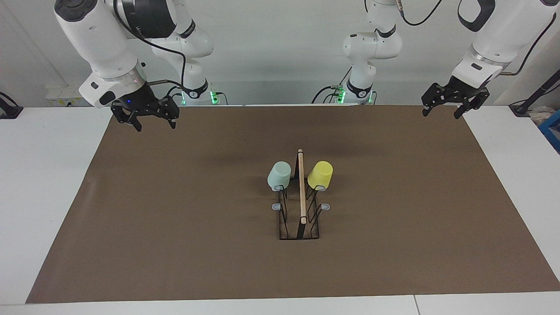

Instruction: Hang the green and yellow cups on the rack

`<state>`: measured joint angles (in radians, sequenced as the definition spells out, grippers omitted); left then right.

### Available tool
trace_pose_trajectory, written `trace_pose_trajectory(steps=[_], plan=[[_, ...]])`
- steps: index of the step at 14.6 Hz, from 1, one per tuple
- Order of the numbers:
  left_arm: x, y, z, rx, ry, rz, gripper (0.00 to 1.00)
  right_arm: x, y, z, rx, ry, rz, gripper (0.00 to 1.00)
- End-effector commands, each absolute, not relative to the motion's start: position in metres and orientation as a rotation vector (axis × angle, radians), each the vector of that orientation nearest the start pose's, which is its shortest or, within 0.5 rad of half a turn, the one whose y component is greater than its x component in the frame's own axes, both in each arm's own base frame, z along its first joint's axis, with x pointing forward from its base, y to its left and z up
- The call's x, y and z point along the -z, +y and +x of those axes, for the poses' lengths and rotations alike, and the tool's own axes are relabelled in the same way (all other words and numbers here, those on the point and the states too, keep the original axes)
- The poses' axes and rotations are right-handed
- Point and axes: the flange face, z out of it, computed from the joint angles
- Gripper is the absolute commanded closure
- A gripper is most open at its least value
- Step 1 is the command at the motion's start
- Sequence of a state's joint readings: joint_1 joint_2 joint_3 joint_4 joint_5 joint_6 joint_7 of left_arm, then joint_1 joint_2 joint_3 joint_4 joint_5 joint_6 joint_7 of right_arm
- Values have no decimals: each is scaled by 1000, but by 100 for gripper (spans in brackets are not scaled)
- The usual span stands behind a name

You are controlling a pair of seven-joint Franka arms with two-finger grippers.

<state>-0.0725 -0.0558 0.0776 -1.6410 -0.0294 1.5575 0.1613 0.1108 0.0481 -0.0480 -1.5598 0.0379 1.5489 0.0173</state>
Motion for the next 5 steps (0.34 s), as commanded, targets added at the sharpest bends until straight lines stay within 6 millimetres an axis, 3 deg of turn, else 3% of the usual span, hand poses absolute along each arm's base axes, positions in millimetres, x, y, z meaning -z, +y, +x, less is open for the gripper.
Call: trace_pose_trajectory(steps=[1,5], plan=[[-621,3,532,-42,222,-3173,0,-603,42,567,-102,-38,-3121,0],[-621,4,532,-42,222,-3173,0,-604,42,568,-86,-5,-3117,0]])
